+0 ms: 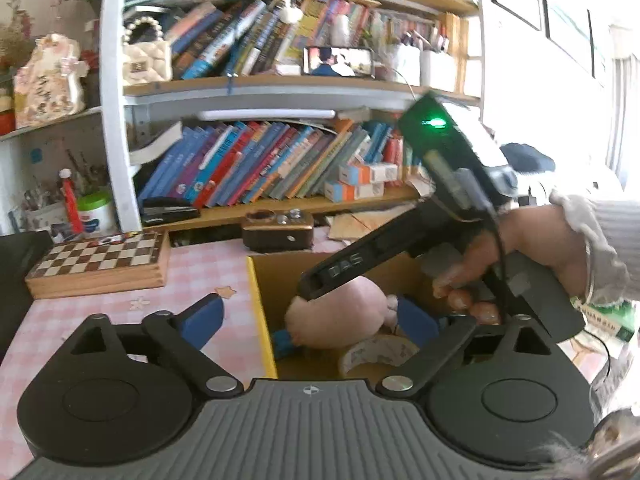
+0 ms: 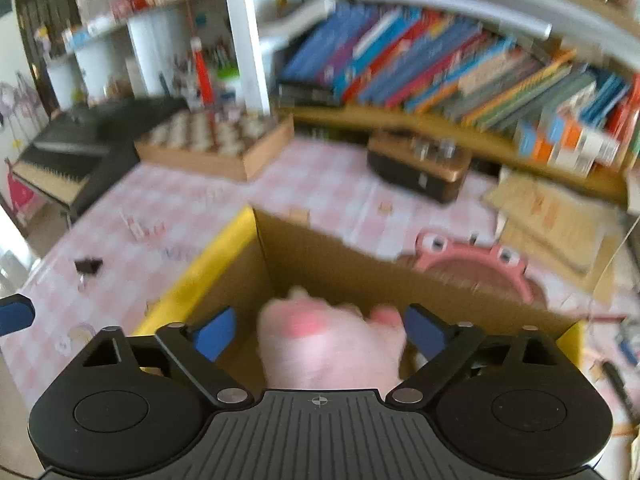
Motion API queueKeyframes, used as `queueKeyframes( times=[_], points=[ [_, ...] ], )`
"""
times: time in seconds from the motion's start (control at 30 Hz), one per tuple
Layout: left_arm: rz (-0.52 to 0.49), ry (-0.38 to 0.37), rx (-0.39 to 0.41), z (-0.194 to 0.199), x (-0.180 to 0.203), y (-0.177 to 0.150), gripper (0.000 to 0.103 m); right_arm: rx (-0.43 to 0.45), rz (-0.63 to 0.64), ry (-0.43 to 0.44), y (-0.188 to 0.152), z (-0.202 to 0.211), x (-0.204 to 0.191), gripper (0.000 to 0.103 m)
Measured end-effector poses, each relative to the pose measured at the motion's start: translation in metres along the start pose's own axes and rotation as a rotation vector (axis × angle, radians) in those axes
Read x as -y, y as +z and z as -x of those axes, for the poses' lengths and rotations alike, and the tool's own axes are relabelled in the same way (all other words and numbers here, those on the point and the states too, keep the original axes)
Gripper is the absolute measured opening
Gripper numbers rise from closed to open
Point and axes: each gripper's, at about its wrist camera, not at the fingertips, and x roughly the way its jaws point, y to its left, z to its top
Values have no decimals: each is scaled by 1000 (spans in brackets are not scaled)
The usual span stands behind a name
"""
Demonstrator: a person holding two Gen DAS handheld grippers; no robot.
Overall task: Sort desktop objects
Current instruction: 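Lower the pig and eraser into the yellow box and open both tools, then withdraw both tools from the box back toward the table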
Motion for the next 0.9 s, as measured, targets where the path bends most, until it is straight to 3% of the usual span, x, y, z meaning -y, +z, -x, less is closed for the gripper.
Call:
queueKeyframes(
  times=[0.17,0.43,0.9],
  points=[
    [50,36,28,19,-11,1,100,58,-25,2,-3,18,-4,97],
    [137,96,20,37,-30,-10,103,147,-66,-65,-26,50,-10,97],
    [190,61,59,73,-47,-28,103,295,-152,-272,-87,132,-32,98]
  ],
)
